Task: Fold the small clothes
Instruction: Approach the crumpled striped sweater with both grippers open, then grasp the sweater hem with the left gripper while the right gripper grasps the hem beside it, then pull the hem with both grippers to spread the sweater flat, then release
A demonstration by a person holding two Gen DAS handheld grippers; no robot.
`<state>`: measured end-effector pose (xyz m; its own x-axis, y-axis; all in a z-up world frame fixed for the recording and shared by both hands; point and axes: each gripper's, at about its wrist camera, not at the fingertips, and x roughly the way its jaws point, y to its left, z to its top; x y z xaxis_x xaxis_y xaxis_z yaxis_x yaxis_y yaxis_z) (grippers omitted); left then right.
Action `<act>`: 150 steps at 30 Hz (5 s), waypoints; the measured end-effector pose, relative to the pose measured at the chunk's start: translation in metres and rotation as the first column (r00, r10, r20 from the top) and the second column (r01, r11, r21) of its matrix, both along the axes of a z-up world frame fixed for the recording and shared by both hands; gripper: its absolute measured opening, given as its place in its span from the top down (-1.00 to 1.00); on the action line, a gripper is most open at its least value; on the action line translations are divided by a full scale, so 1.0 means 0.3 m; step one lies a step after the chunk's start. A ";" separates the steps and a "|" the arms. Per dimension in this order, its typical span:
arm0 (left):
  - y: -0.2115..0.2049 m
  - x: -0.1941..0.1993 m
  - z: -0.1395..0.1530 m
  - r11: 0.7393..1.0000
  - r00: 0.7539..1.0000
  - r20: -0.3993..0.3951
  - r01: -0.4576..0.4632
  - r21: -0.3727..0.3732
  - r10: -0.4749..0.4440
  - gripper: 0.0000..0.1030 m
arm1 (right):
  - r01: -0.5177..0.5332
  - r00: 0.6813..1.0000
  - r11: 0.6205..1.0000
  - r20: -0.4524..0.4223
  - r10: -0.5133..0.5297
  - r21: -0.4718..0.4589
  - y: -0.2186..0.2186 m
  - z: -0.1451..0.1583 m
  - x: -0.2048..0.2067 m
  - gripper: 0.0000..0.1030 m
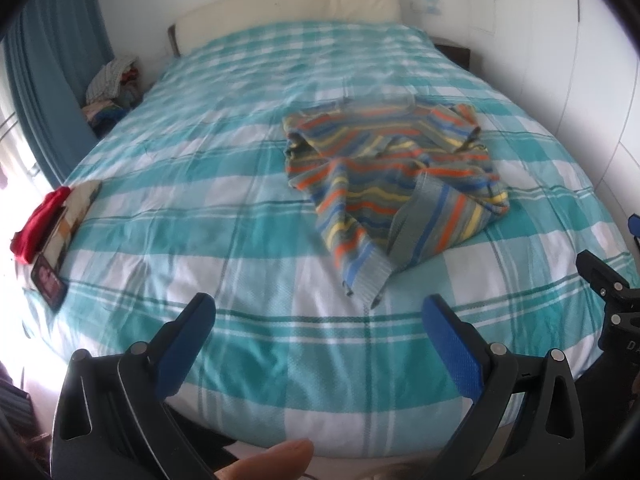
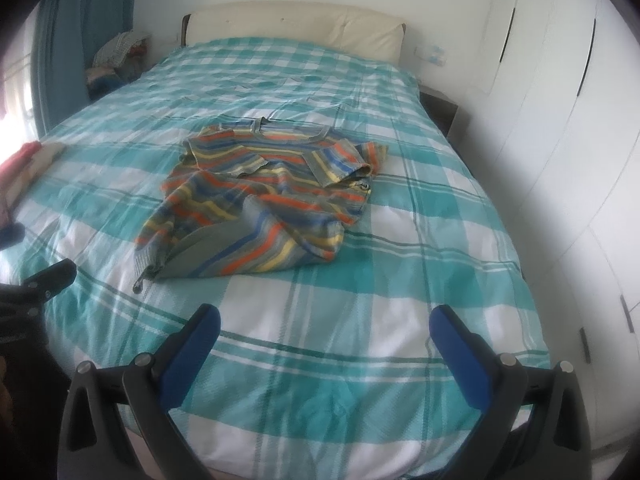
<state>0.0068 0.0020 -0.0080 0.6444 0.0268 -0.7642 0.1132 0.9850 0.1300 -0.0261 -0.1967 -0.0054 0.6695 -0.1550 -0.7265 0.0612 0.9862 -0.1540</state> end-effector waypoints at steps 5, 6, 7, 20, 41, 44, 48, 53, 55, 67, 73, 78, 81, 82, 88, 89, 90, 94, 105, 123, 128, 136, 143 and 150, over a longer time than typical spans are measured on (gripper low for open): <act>0.010 0.004 -0.011 1.000 1.000 -0.007 -0.013 0.009 0.013 -0.99 | 0.032 0.999 0.998 0.009 -0.031 -0.057 -0.006 0.006 -0.003 -1.00; 0.011 0.006 -0.015 1.000 1.000 -0.011 -0.013 0.009 0.013 -0.99 | 0.036 0.999 0.998 0.009 -0.035 -0.060 -0.010 0.006 -0.003 -1.00; 0.012 0.006 -0.019 1.000 1.000 -0.017 -0.010 0.008 0.010 -0.99 | 0.039 0.999 0.997 0.007 -0.038 -0.061 -0.014 0.004 -0.003 -1.00; 0.011 0.016 -0.039 1.000 0.999 -0.036 -0.012 0.000 0.012 -0.99 | 0.052 0.999 0.995 0.000 -0.052 -0.087 -0.023 -0.006 0.004 -1.00; 0.256 0.183 -0.202 0.952 0.987 -0.153 -0.006 -0.306 -0.043 -0.99 | -0.092 0.994 0.993 0.067 0.088 0.069 -0.142 -0.081 0.131 -1.00; 0.238 0.236 -0.279 0.931 0.970 -0.213 0.029 -0.363 -0.113 -0.98 | -0.212 0.977 0.958 0.010 0.214 0.195 -0.143 -0.165 0.287 -1.00; 0.131 0.306 -0.364 0.878 0.949 -0.246 0.058 -0.476 -0.196 -0.94 | -0.326 0.936 0.905 -0.040 0.349 0.275 -0.057 -0.264 0.526 -0.92; 0.042 0.359 -0.411 0.877 0.950 -0.242 0.060 -0.477 -0.196 0.57 | -0.407 0.878 0.885 -0.168 0.447 0.228 0.085 -0.404 0.699 0.66; 0.058 0.363 -0.402 0.864 0.952 -0.242 0.044 -0.502 -0.189 0.79 | -0.406 0.885 0.881 -0.138 0.446 0.244 0.067 -0.383 0.664 0.90; 0.251 0.127 -0.286 0.928 0.900 -0.335 0.164 -0.334 -0.279 0.84 | -0.422 0.883 0.887 -0.136 0.449 0.189 -0.108 -0.309 -0.053 0.82; 0.382 0.127 -0.294 0.919 0.946 -0.282 0.038 -0.393 -0.159 -0.29 | -0.226 0.948 0.903 -0.131 0.291 0.366 -0.244 -0.338 -0.111 -0.16; 0.396 0.204 -0.337 0.895 0.948 -0.286 -0.001 -0.447 -0.142 -0.25 | -0.125 0.970 0.747 -0.078 0.230 0.653 -0.336 -0.374 -0.004 -0.19; 0.331 0.230 -0.390 0.891 0.925 -0.337 0.002 -0.455 -0.175 0.09 | -0.031 0.965 0.668 -0.152 0.214 0.743 -0.347 -0.476 0.076 0.07; 0.314 0.233 -0.405 0.883 0.919 -0.343 0.010 -0.469 -0.193 0.10 | -0.013 0.963 0.646 -0.165 0.214 0.764 -0.346 -0.509 0.100 0.13; 0.303 0.254 -0.393 0.860 0.912 -0.355 -0.005 -0.511 -0.206 0.93 | -0.025 0.956 0.633 -0.165 0.241 0.774 -0.314 -0.490 0.140 0.89; 0.327 0.240 -0.361 0.862 0.919 -0.338 0.003 -0.507 -0.202 0.93 | -0.038 0.960 0.645 -0.152 0.237 0.763 -0.333 -0.452 0.119 0.89; 0.346 0.227 -0.340 0.866 0.924 -0.324 0.015 -0.500 -0.203 0.93 | -0.049 0.964 0.660 -0.136 0.226 0.750 -0.354 -0.407 0.096 0.89; 0.381 0.196 -0.288 0.889 0.922 -0.322 0.051 -0.454 -0.217 0.93 | -0.028 0.975 0.721 -0.142 0.174 0.693 -0.422 -0.336 0.042 0.89; 0.393 0.187 -0.321 0.920 0.931 -0.340 -0.010 -0.392 -0.135 0.94 | 0.027 0.964 0.829 -0.234 0.126 0.558 -0.366 -0.361 0.072 0.90; 0.349 0.177 -0.437 0.967 0.944 -0.323 -0.023 -0.254 -0.063 0.93 | 0.049 0.956 0.870 -0.276 0.101 0.491 -0.362 -0.481 0.072 0.90; 0.343 0.172 -0.443 0.969 0.948 -0.314 -0.031 -0.246 -0.050 0.93 | 0.055 0.959 0.863 -0.267 0.094 0.502 -0.380 -0.485 0.059 0.91; 0.320 0.168 -0.447 0.980 0.956 -0.291 -0.011 -0.200 -0.048 0.91 | 0.061 0.963 0.862 -0.255 0.081 0.503 -0.374 -0.484 0.053 0.92; 0.320 0.168 -0.447 0.980 0.956 -0.289 -0.010 -0.197 -0.049 0.90 | 0.066 0.967 0.862 -0.246 0.070 0.503 -0.370 -0.482 0.046 0.92; 0.318 0.167 -0.447 0.981 0.956 -0.289 -0.017 -0.194 -0.040 0.88 | 0.074 0.969 0.856 -0.239 0.060 0.512 -0.371 -0.479 0.038 0.90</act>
